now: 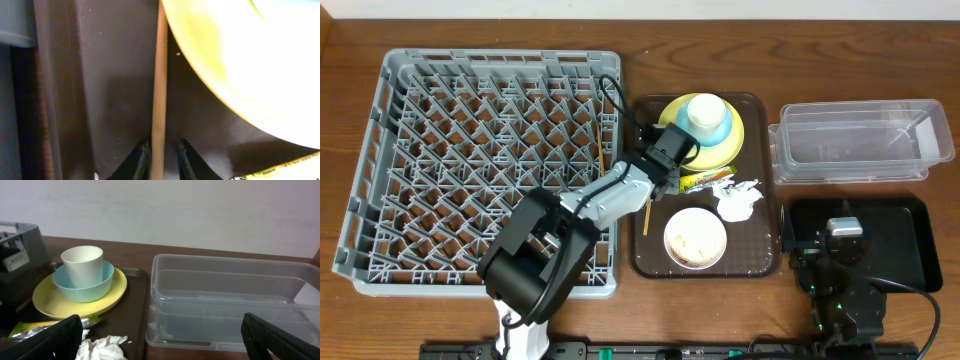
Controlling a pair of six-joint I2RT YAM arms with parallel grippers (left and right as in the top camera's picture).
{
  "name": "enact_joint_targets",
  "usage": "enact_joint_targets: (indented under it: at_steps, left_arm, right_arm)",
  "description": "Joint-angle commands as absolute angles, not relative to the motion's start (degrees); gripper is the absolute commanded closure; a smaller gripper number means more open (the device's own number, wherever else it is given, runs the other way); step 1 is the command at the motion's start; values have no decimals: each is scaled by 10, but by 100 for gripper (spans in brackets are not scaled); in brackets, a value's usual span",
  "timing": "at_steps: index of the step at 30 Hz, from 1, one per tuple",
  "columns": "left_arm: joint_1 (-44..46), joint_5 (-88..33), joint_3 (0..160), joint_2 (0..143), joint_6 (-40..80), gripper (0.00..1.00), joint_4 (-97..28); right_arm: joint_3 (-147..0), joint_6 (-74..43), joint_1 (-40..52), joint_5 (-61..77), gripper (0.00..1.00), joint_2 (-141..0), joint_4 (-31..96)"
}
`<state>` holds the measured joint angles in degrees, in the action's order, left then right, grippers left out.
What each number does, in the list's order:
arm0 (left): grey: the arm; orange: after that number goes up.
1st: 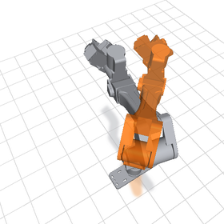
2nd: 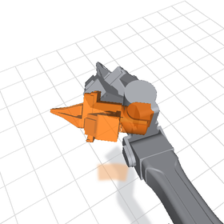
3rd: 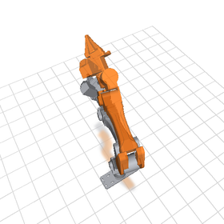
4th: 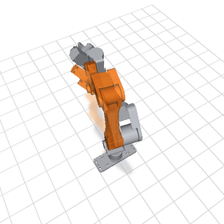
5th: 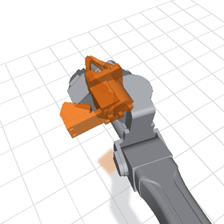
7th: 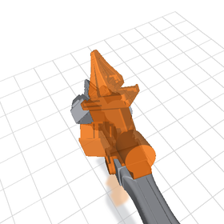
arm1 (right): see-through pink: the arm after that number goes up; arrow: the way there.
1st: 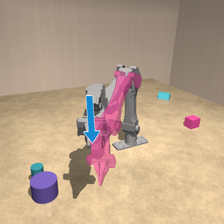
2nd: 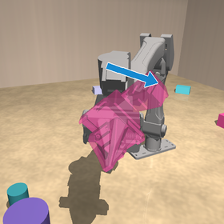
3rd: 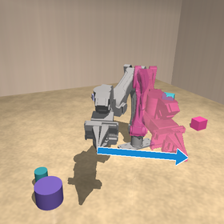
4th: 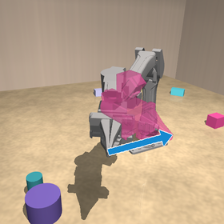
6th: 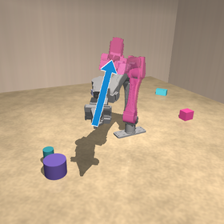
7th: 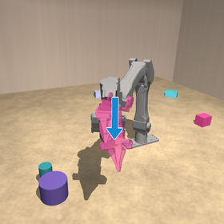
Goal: Sort waste into correct bins and load items into the dishwasher rack
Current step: 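Lift the second chopstick off the tray with the left gripper, then place the second chopstick into the rack beside the first, release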
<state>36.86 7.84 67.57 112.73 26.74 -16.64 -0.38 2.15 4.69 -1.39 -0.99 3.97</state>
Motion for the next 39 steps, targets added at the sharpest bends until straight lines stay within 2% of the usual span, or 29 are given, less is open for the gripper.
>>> enact_joint_targets:
  at_steps: [1,5,7,15,19,25,39]
  left_arm:
    - [353,60,682,1127,251,79,-179]
    - [347,59,682,1127,251,81,-185]
    - [347,59,682,1127,251,87,-188]
    - [347,60,681,1127,251,88,-192]
    - [347,51,681,1127,251,93,-192]
    - [344,51,688,1117,251,94,-190]
    - [344,53,693,872,223,94,-320]
  right_arm:
    - [-3,26,47,-12,1,-9,41]
    - [-3,26,47,-12,1,-9,41]
    - [-3,26,47,-12,1,-9,41]
    - [-3,26,47,-12,1,-9,41]
    - [-3,26,47,-12,1,-9,41]
    - [-3,26,47,-12,1,-9,41]
    - [-3,26,47,-12,1,-9,41]
